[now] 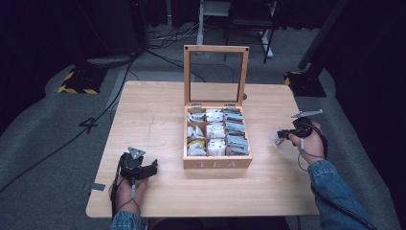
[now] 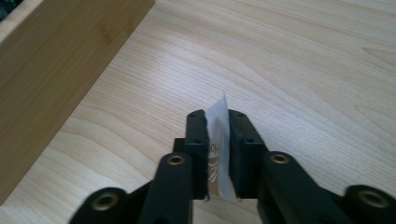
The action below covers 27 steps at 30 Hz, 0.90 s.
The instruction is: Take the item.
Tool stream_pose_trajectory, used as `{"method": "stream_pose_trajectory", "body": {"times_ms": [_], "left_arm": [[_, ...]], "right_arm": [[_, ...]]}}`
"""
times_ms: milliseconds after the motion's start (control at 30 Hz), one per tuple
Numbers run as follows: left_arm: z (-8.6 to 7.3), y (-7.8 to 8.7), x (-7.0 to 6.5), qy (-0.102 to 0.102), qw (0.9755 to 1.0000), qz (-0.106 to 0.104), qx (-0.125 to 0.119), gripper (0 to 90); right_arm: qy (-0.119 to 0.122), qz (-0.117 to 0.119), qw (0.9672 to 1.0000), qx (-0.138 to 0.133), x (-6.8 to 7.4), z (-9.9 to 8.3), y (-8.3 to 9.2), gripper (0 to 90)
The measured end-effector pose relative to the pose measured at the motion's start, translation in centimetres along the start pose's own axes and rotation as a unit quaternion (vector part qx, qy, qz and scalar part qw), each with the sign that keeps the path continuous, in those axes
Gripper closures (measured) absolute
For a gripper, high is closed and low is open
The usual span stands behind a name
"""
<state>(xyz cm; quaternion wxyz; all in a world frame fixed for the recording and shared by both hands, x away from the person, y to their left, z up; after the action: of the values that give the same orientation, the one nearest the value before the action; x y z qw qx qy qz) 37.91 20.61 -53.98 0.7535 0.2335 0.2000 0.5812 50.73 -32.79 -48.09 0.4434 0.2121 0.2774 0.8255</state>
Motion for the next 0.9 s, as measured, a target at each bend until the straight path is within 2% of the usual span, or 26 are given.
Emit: {"method": "stream_pose_trajectory", "body": {"times_ms": [67, 100, 200, 300, 433, 600, 900], "left_arm": [[0.0, 0.0, 0.0, 0.0, 1.0, 0.0, 0.0, 21.4], [0.0, 0.0, 0.0, 0.0, 1.0, 0.0, 0.0, 21.4], [0.0, 0.0, 0.0, 0.0, 1.0, 0.0, 0.0, 21.4], [0.0, 0.0, 0.0, 0.0, 1.0, 0.0, 0.0, 21.4], [0.0, 0.0, 0.0, 0.0, 1.0, 0.0, 0.0, 21.4], [0.0, 0.0, 0.0, 0.0, 1.0, 0.0, 0.0, 21.4], [0.0, 0.0, 0.0, 0.0, 1.0, 0.0, 0.0, 21.4]], "right_arm": [[-0.002, -0.008, 1.0, -0.004, -0.2, -0.1, -0.1, 69.0], [-0.004, -0.022, 0.9997, -0.007, -0.6, -0.3, -0.3, 59.2], [-0.001, -0.032, 0.9995, -0.008, -1.0, -0.7, -0.5, 54.8], [-0.008, -0.044, 0.999, -0.007, -1.6, -1.2, -0.7, 49.4], [-0.007, -0.055, 0.9983, -0.016, -1.9, -1.4, -0.6, 46.4], [-0.005, -0.051, 0.9983, -0.029, -1.7, -1.0, 0.0, 45.6], [-0.001, -0.019, 0.9973, -0.071, 0.3, 0.8, 2.3, 44.8]]}}
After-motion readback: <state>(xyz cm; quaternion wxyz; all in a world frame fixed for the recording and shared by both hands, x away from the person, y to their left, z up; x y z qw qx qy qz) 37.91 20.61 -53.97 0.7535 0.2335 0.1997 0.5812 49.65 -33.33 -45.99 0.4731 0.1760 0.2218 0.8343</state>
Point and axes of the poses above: each handheld gripper's, and its own axes: y roughly backward along the jaws, z roughly out of its top, x roughly to its left, the point moved 5 cm from there along -y, roughly forward along the jaws, and after that the axes turned 10 degrees about -x, right-handed, at the moved point
